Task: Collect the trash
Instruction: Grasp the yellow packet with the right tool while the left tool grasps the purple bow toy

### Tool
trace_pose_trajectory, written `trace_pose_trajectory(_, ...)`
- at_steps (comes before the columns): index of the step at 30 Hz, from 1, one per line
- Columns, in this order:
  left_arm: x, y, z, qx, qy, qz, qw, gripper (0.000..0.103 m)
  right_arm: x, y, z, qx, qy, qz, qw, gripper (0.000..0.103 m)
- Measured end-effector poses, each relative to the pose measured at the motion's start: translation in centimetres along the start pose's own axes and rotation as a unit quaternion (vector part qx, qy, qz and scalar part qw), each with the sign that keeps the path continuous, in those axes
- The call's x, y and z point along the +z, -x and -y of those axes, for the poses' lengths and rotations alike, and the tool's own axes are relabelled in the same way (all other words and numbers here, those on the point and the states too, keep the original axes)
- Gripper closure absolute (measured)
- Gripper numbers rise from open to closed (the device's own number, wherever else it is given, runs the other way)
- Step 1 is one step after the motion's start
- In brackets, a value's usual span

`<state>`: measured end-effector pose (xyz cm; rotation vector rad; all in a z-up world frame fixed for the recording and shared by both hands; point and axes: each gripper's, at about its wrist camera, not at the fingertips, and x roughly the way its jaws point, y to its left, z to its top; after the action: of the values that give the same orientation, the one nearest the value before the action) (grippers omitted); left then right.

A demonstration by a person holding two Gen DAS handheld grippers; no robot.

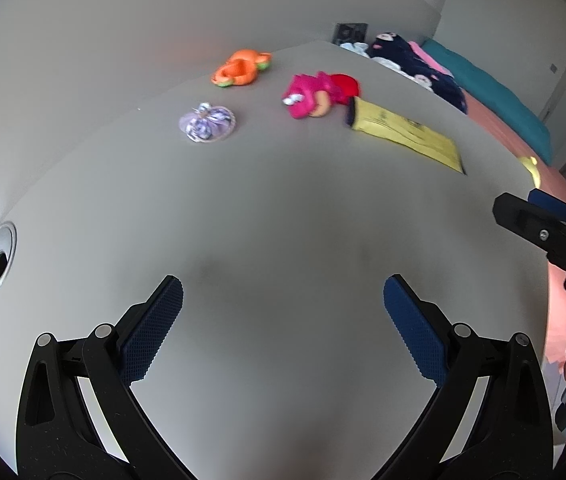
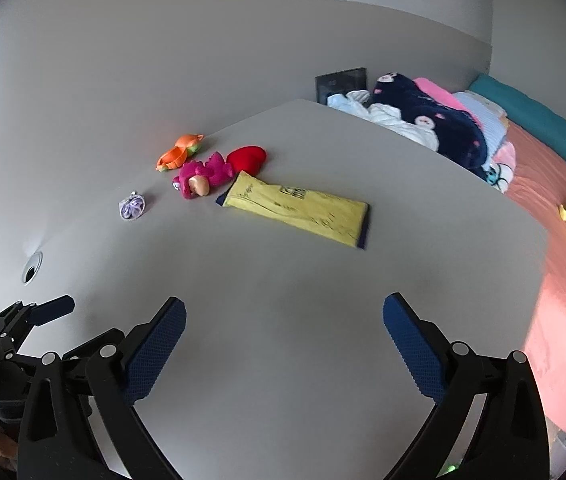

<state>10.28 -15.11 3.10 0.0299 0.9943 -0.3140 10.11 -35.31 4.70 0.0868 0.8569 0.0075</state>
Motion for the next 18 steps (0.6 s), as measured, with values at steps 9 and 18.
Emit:
trace_pose_trajectory(9, 3.6, -2.8, -1.8, 0.008, 0.003, -0.003, 1.0000, 0.006, 2.7, -4.4, -1.3, -0.017, 0.028, -0.010, 0.999, 0.004)
trace_pose_trajectory(18, 5.5, -4.1, -3.6, 0.015, 0.013, -0.003, 0.9998, 0.006, 5.9, -8.4, -2.5, -0.018, 0.075, -0.020, 0.997, 0.008)
